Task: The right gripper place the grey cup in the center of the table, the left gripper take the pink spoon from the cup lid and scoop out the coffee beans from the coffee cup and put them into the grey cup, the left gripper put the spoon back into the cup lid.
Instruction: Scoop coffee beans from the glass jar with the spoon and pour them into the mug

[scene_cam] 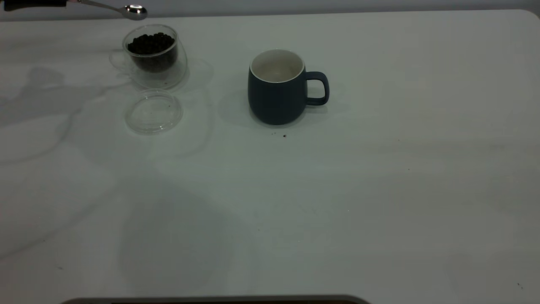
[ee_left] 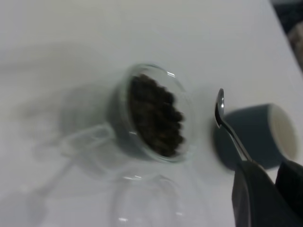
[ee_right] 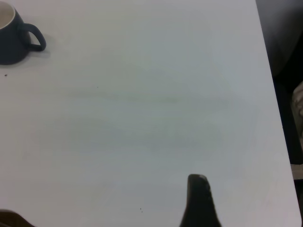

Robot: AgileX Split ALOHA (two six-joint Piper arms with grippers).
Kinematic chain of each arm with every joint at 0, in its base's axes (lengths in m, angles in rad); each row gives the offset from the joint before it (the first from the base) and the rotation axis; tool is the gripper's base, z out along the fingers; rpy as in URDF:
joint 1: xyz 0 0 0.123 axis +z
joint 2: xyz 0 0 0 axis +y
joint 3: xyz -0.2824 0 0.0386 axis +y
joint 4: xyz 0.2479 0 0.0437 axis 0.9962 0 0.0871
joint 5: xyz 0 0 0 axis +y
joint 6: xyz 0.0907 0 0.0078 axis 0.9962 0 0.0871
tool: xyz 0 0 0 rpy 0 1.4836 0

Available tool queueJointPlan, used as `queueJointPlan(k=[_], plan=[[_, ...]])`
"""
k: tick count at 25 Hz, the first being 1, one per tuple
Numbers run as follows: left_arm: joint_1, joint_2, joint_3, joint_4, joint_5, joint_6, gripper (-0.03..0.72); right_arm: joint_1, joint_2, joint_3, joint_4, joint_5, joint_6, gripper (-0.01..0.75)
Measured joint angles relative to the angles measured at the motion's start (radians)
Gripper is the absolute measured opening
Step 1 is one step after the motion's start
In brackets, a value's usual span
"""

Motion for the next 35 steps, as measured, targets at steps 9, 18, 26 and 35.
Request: queueJointPlan(k=[9, 18, 26, 35], plan=[[-0.040, 0.083, 0.000, -0.061, -0.128, 0.065, 0.114, 0.000, 0.000, 0.000, 0.000, 0.000, 0.000, 0.573], [-0.066, 0.128, 0.000, -0.073, -0.143, 0.077, 0.114, 0.000, 0.000, 0.000, 0.000, 0.000, 0.000, 0.573], [-0.067, 0.132, 0.000, -0.073, -0.136, 0.046, 0.114, 0.000, 0.000, 0.000, 0.000, 0.000, 0.000, 0.573], [-0.067, 0.160, 0.000, -0.081, -0.117, -0.035, 0.114, 0.000, 0.000, 0.000, 0.000, 0.000, 0.000, 0.573]])
